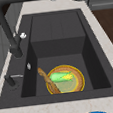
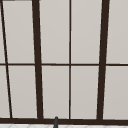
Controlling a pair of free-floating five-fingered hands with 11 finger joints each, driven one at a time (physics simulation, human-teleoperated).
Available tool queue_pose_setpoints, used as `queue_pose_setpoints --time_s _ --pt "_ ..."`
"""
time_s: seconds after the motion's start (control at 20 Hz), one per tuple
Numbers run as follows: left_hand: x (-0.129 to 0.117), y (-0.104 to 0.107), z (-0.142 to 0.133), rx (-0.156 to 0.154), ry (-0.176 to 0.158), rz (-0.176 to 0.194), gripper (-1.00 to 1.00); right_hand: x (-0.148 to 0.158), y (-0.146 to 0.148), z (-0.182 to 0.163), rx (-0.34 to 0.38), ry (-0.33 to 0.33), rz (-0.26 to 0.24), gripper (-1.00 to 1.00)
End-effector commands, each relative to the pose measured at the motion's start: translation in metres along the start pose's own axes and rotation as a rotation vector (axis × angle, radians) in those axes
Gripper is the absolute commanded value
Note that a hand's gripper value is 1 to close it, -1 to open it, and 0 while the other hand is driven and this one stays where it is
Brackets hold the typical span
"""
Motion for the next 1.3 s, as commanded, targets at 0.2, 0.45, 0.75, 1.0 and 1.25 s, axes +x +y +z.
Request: queue_pose_setpoints --time_s 0.2,0.45,0.75,1.0,1.25 --pt "0.000 0.000 0.000 0.000 0.000 0.000 0.00 0.008 0.029 0.033 -0.028 0.038 -0.044 1.00" --pt "0.000 0.000 0.000 0.000 0.000 0.000 0.00 0.016 0.051 0.049 -0.026 0.055 -0.037 1.00" --pt "0.000 0.000 0.000 0.000 0.000 0.000 0.00 0.014 0.088 0.049 -0.085 0.071 -0.002 1.00" --pt "0.000 0.000 0.000 0.000 0.000 0.000 0.00 0.016 0.086 0.047 -0.043 0.003 0.005 1.00" --pt "0.000 0.000 0.000 0.000 0.000 0.000 0.00 0.009 0.063 0.060 -0.047 -0.002 0.015 -1.00"
